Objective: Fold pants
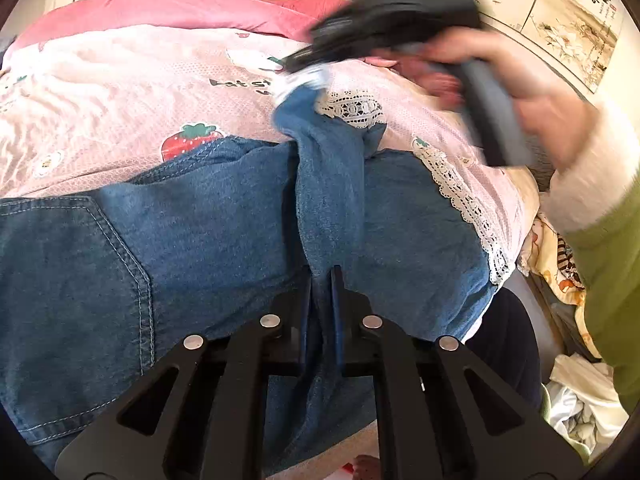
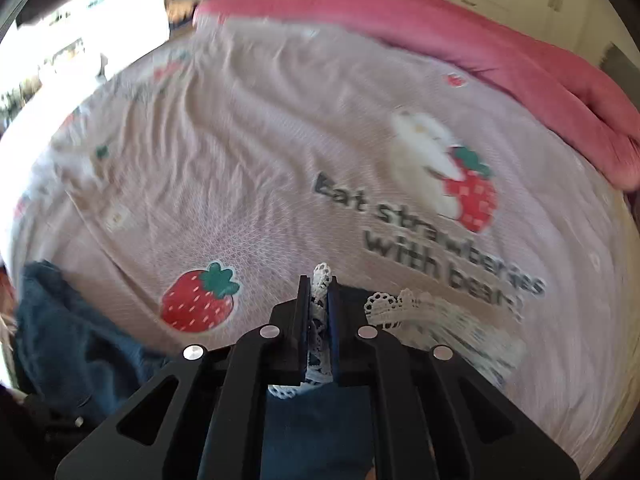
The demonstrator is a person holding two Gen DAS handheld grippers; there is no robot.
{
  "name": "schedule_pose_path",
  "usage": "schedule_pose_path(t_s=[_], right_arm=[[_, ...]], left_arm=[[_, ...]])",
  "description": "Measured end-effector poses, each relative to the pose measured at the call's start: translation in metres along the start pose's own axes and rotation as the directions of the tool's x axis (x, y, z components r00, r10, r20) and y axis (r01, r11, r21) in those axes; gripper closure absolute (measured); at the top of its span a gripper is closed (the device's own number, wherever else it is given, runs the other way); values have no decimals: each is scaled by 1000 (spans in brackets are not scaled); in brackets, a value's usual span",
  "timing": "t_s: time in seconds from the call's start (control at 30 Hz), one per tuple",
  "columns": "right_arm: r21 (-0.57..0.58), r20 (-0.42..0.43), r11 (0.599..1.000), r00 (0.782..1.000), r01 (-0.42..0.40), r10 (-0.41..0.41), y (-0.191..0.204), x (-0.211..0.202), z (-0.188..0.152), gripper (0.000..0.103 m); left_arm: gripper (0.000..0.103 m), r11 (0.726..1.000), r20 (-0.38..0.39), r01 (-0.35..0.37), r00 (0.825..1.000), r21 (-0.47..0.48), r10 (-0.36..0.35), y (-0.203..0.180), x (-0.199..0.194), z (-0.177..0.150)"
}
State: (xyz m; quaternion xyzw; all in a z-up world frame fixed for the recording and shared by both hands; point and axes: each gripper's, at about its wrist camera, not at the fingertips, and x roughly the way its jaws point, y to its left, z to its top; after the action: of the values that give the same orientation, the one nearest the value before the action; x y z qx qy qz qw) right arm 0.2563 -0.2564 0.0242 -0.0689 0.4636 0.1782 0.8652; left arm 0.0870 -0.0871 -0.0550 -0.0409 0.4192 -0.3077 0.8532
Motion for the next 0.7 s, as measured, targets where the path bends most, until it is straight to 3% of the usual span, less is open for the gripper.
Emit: schedule_pose_path(t_s=[0.2, 0.3, 0.57, 0.7], right_arm=[[180, 157, 983, 988, -39, 10, -58, -89, -65, 96], [254, 195, 964, 980, -81, 31, -76, -120, -118, 96], [309, 199, 942, 978, -128, 68, -85, -127, -223, 96], [352, 207, 920, 973, -170, 101, -89, -122, -254, 92]], left_arm=[[101, 999, 12, -9, 1000, 39, 8, -11, -8, 2], [101, 996, 12, -7, 1000, 84, 6, -20, -14, 0], [101, 966, -22, -33, 999, 256, 40, -48, -18, -22], [101, 948, -43, -28, 998, 318, 44, -59, -15, -32]])
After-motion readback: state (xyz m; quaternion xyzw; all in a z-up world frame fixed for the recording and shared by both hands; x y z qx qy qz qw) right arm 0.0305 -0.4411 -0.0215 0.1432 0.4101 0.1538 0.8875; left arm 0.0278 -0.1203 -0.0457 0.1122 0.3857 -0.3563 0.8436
